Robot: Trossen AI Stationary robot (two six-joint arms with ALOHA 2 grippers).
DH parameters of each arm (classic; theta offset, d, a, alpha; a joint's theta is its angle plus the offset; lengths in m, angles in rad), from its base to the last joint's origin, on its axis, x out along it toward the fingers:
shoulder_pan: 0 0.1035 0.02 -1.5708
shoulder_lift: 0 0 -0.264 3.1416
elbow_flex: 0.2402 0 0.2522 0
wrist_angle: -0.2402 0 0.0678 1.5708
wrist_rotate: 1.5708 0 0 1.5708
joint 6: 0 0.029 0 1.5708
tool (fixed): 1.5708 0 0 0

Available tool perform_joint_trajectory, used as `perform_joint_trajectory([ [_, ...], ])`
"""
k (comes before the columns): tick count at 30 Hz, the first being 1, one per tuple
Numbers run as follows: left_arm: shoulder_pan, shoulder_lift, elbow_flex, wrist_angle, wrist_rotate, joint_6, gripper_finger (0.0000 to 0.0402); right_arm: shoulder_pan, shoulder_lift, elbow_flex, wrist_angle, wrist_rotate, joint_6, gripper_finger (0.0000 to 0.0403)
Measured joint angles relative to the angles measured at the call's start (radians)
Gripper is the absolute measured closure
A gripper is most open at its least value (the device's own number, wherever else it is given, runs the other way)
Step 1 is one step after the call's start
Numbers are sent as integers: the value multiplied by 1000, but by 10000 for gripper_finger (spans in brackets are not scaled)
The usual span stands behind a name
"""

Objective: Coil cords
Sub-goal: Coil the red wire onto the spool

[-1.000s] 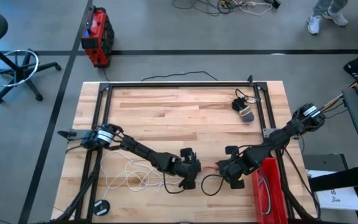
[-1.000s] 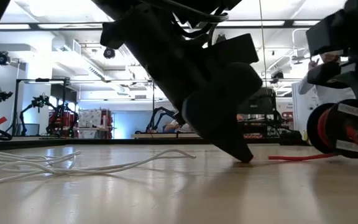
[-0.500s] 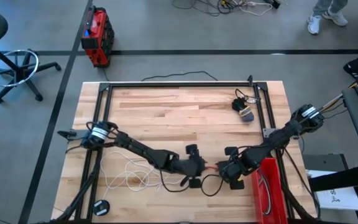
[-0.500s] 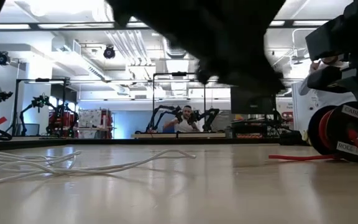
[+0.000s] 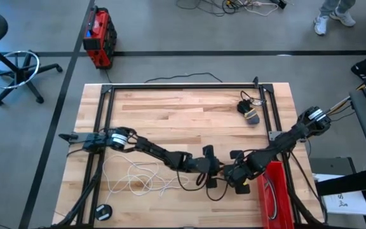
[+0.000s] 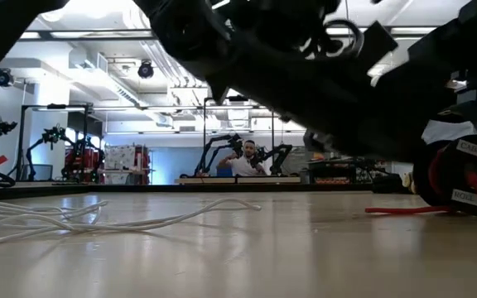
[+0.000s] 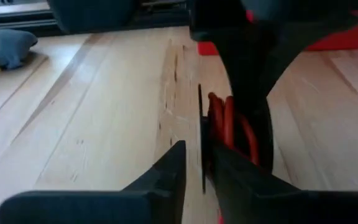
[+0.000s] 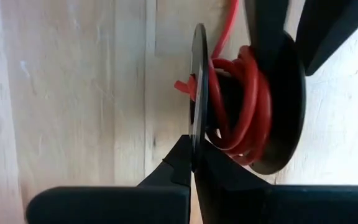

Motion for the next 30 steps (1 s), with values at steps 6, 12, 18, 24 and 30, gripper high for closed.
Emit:
perform_joint_trajectory([
  [6,1,-1,-5,-3,12,4,393,0,0,0,2,18,1,403],
  [12,1,-5,-33,-16,19,0,399,0,-23,0,7,28,5,402],
  [18,-1,-4,-60,-55,28,1,400,0,-80,16,-11,27,25,368],
  [24,-1,-3,-89,-50,55,11,401,0,-130,24,-21,45,54,312],
  [30,-2,-4,-112,-35,59,18,401,0,-131,17,-26,115,72,262],
])
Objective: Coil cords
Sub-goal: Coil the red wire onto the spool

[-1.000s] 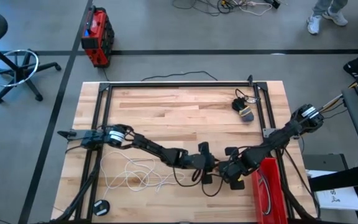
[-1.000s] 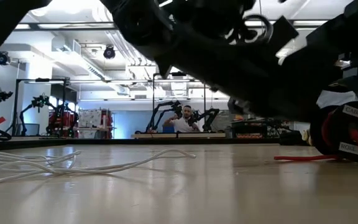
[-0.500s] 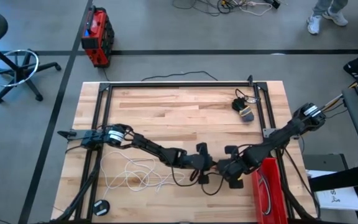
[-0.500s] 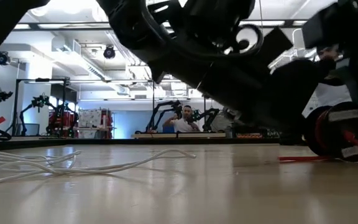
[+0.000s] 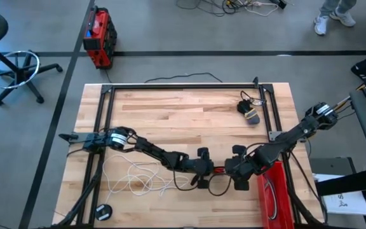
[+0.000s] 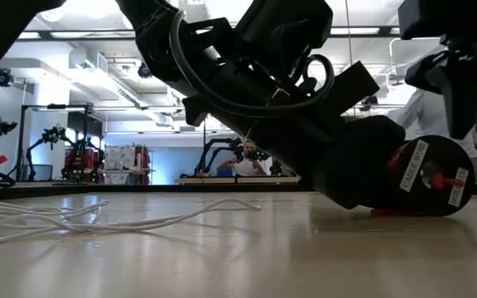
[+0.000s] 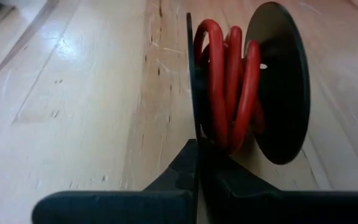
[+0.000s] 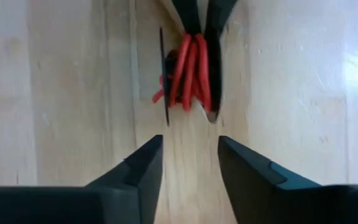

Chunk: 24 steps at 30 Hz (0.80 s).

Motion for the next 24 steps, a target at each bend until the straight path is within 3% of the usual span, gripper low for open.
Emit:
perform_joint_trajectory([
  [15,1,0,-4,9,31,9,401,-41,33,-65,183,18,-63,128],
  [20,1,0,-4,11,30,7,401,-73,82,-71,266,13,-107,128],
  [24,1,0,-4,14,25,2,401,-84,135,-71,316,-14,-129,156],
])
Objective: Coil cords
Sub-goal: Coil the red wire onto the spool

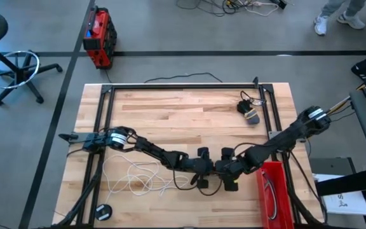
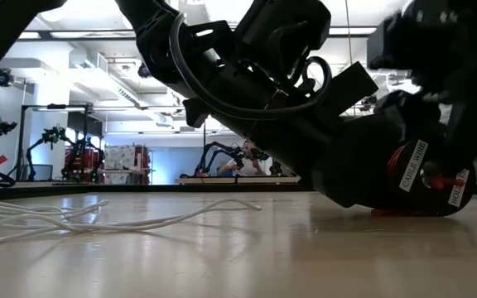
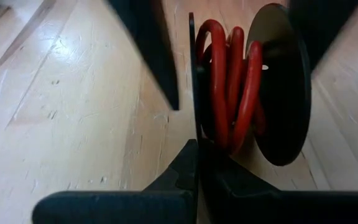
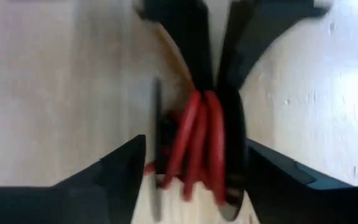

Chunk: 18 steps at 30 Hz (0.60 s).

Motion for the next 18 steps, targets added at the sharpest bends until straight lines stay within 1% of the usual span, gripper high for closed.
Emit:
perform_joint_trajectory([
  [4,0,0,0,2,-1,-1,401,-5,41,0,6,-4,0,212],
  [7,-2,0,0,3,-2,-1,401,-4,45,3,13,-6,3,261],
  [8,-2,1,0,4,-3,-1,400,-4,45,3,15,-6,1,270],
  [13,-2,-4,0,-11,-26,-11,378,-7,42,3,18,-26,-3,270],
  [15,-2,-26,1,-73,-37,7,367,-8,42,3,19,-34,-3,270],
  [18,-4,-72,-1,-207,-81,26,349,-7,43,3,3,-45,-2,270],
])
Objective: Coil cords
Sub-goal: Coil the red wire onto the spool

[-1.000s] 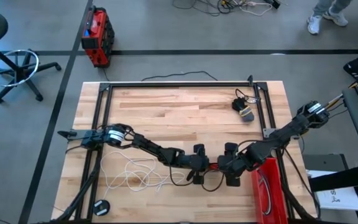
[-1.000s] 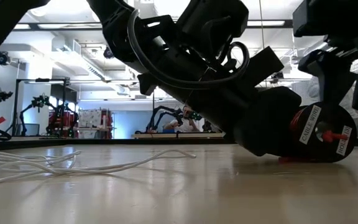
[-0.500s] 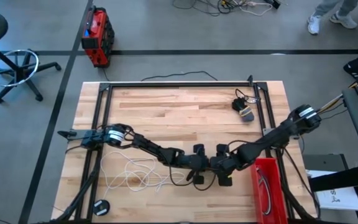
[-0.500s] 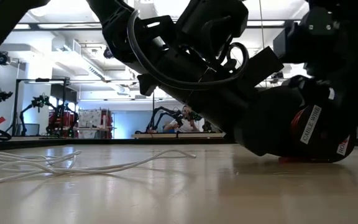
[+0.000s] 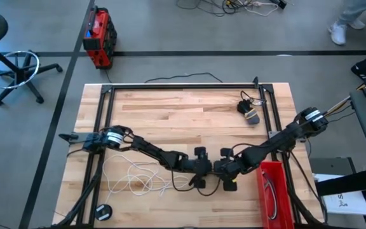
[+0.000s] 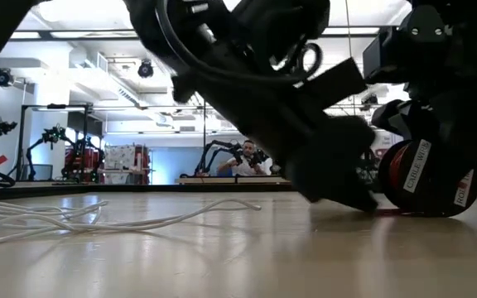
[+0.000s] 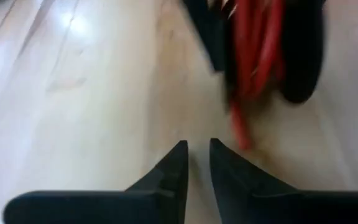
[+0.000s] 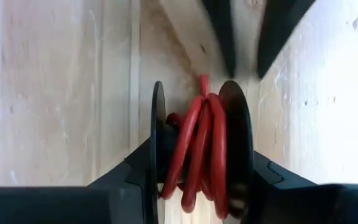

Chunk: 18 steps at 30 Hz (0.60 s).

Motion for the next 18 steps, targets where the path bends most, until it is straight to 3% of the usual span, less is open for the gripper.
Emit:
perform_joint_trajectory([
  [3,2,-34,-3,-70,-36,5,331,1,0,0,-10,-5,3,270],
  [8,-1,-43,-2,42,-36,-52,307,1,0,0,-12,-6,5,270],
  [18,-6,-24,-2,49,150,-75,314,1,0,0,-17,-11,7,270],
])
